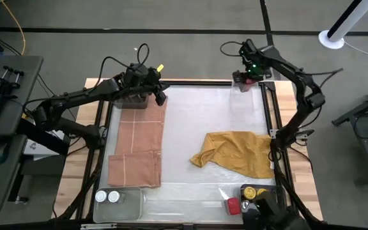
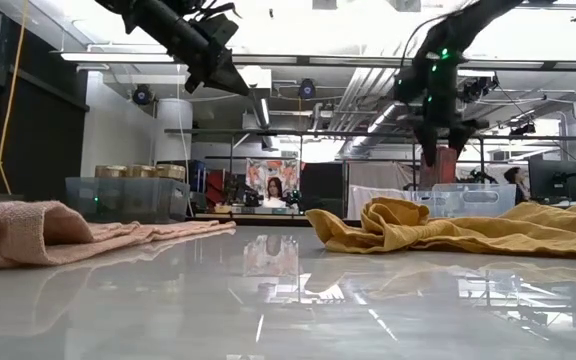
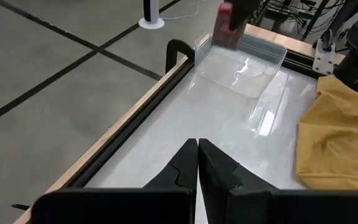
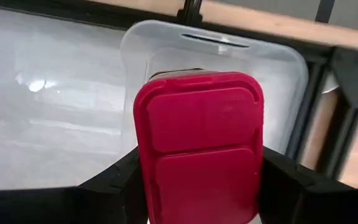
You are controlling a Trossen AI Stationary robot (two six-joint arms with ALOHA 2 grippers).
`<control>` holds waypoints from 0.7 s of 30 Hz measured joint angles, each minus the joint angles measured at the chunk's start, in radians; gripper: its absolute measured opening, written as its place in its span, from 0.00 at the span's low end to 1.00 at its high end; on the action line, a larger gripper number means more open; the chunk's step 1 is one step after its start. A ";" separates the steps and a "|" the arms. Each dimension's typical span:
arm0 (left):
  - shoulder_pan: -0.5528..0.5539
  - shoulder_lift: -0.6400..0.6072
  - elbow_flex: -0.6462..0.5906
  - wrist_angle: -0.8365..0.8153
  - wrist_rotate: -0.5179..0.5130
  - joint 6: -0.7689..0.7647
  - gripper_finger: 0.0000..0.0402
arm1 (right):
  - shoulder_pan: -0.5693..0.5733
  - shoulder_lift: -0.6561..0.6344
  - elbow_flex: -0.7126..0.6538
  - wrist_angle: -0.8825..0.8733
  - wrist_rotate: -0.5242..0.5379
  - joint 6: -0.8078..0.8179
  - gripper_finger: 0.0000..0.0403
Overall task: Sort spices by type
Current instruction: Put the top red seasoning can into the transparent bin
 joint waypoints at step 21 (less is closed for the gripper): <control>0.000 0.000 0.000 -0.004 0.000 0.002 0.00 | 0.046 0.170 0.000 0.135 0.103 0.117 0.57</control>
